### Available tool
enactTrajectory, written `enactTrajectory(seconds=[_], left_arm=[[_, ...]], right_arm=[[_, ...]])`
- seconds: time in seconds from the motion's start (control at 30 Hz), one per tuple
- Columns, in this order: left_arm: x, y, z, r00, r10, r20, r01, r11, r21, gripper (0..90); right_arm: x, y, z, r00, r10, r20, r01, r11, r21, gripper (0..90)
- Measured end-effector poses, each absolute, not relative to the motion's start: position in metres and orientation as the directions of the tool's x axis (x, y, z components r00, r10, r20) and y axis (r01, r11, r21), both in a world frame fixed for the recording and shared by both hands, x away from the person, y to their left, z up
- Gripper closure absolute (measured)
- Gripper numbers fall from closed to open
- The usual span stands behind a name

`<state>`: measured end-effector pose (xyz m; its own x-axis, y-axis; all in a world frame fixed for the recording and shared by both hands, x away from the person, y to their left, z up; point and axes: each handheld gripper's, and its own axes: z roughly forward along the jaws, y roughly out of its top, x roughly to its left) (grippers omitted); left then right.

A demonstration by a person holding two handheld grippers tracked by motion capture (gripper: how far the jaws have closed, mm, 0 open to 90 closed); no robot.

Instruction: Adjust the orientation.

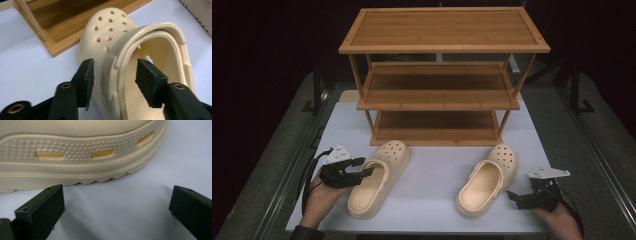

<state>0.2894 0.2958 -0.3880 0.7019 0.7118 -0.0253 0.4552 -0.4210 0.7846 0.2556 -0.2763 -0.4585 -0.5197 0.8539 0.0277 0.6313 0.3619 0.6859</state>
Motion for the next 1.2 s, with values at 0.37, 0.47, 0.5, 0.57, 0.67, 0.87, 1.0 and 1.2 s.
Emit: enactTrajectory(seconds=[0.37, 0.47, 0.5, 0.57, 0.67, 0.87, 1.0, 1.2], left_arm=[[0.280, 0.341, -0.382, 0.627, 0.777, -0.057, 0.481, -0.328, 0.813, 36.4], [0.279, 0.348, -0.384, 0.610, 0.791, -0.049, 0.490, -0.328, 0.808, 34.6], [0.279, 0.352, -0.385, 0.600, 0.799, -0.052, 0.498, -0.321, 0.806, 32.7], [0.278, 0.360, -0.389, 0.579, 0.814, -0.050, 0.512, -0.315, 0.799, 25.7], [0.281, 0.372, -0.399, 0.537, 0.843, -0.027, 0.550, -0.326, 0.769, 17.9], [0.287, 0.375, -0.417, 0.494, 0.869, -0.002, 0.609, -0.345, 0.714, 7.3], [0.292, 0.374, -0.431, 0.497, 0.868, 0.025, 0.633, -0.382, 0.673, 2.1], [0.295, 0.374, -0.447, 0.517, 0.856, 0.018, 0.637, -0.398, 0.660, 0.0]], right_arm=[[0.256, -0.276, -0.458, -0.520, 0.854, 0.027, 0.632, 0.363, 0.685, 0.0], [0.256, -0.276, -0.458, -0.520, 0.854, 0.027, 0.632, 0.363, 0.685, 0.0], [0.256, -0.276, -0.458, -0.520, 0.854, 0.028, 0.632, 0.363, 0.684, 0.0], [0.256, -0.276, -0.458, -0.520, 0.854, 0.028, 0.632, 0.363, 0.685, 0.0], [0.256, -0.276, -0.458, -0.520, 0.854, 0.027, 0.632, 0.364, 0.684, 0.0], [0.255, -0.276, -0.458, -0.519, 0.854, 0.024, 0.633, 0.365, 0.682, 0.0], [0.256, -0.275, -0.458, -0.519, 0.854, 0.021, 0.634, 0.368, 0.680, 0.0], [0.256, -0.275, -0.458, -0.520, 0.854, 0.020, 0.632, 0.369, 0.681, 0.0]])
